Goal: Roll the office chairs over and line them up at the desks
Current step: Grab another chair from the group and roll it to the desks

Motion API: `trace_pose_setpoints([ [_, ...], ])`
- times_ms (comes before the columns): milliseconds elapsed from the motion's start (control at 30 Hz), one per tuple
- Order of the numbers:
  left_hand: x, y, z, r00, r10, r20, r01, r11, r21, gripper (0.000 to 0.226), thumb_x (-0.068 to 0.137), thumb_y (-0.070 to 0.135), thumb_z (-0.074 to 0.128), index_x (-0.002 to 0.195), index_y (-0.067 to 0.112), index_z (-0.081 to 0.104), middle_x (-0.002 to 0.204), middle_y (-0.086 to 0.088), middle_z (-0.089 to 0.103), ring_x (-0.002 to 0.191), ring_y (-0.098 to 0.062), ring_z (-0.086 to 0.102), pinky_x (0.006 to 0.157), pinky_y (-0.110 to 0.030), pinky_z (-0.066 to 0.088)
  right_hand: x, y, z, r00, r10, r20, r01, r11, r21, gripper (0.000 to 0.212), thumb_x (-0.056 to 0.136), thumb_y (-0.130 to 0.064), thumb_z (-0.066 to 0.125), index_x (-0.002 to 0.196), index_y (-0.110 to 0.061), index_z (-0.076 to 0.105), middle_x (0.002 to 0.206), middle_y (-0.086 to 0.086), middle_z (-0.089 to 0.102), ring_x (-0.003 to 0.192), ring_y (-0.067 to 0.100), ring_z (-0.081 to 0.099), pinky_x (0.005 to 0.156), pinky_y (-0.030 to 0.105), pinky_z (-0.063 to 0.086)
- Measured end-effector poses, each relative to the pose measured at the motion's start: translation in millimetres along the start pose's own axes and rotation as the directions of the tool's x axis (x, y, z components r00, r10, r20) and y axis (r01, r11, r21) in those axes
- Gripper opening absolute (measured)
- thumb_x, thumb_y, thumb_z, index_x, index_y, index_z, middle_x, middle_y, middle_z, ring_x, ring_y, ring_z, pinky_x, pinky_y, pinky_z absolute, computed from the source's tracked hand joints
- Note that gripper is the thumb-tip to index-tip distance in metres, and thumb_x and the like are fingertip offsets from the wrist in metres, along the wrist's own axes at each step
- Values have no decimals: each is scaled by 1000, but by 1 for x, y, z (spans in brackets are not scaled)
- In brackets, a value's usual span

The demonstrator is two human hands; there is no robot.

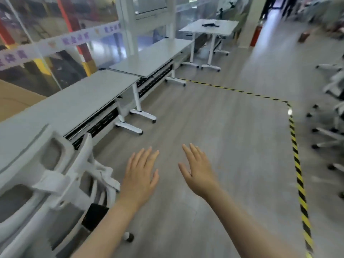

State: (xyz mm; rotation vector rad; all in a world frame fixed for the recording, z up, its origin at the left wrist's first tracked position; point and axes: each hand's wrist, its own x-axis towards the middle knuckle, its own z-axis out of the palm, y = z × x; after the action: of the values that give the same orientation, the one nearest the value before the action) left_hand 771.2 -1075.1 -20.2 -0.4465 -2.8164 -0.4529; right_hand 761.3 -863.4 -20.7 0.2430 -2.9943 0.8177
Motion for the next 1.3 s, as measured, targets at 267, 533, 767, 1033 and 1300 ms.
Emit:
trace_pose_setpoints([
  [267,45,245,112,920,358,160,-311,914,-259,54,83,33,43,128,8,60,129,-12,62,117,-33,59,105,-37,30,-178,226,-120,868,446,-220,-467,882,-56,81,88,-64,10,154,-19,21,159,3,25,149,23,16,122,39,14],
  [533,35,479,188,677,700,230,-539,683,-494,53,88,40,37,133,20,55,132,4,59,120,-17,54,101,-31,38,-376,352,-199,493,759,-427,-796,591,132,63,97,-53,29,147,-14,32,148,3,35,141,24,26,116,31,16],
  [767,31,651,236,393,897,201,-657,427,-621,54,87,41,36,129,18,59,129,4,60,118,-18,56,100,-35,42,-501,405,-232,75,869,-488,-897,273,349,58,102,-46,33,152,-19,23,160,1,20,149,20,8,122,35,6],
  [1033,43,839,275,47,994,97,-739,100,-666,39,94,24,55,133,22,55,137,7,54,128,-17,49,107,-35,36,-583,460,-282,-293,788,-541,-871,14,492,60,96,-51,34,145,-17,34,149,2,36,142,25,26,118,45,25],
  [1300,16,995,286,-218,976,-21,-669,-166,-725,41,90,31,49,129,19,58,133,4,58,121,-18,53,101,-30,36,-653,473,-312,-552,644,-530,-786,-190,588,56,98,-40,47,145,-12,36,150,7,37,142,25,27,119,43,23],
])
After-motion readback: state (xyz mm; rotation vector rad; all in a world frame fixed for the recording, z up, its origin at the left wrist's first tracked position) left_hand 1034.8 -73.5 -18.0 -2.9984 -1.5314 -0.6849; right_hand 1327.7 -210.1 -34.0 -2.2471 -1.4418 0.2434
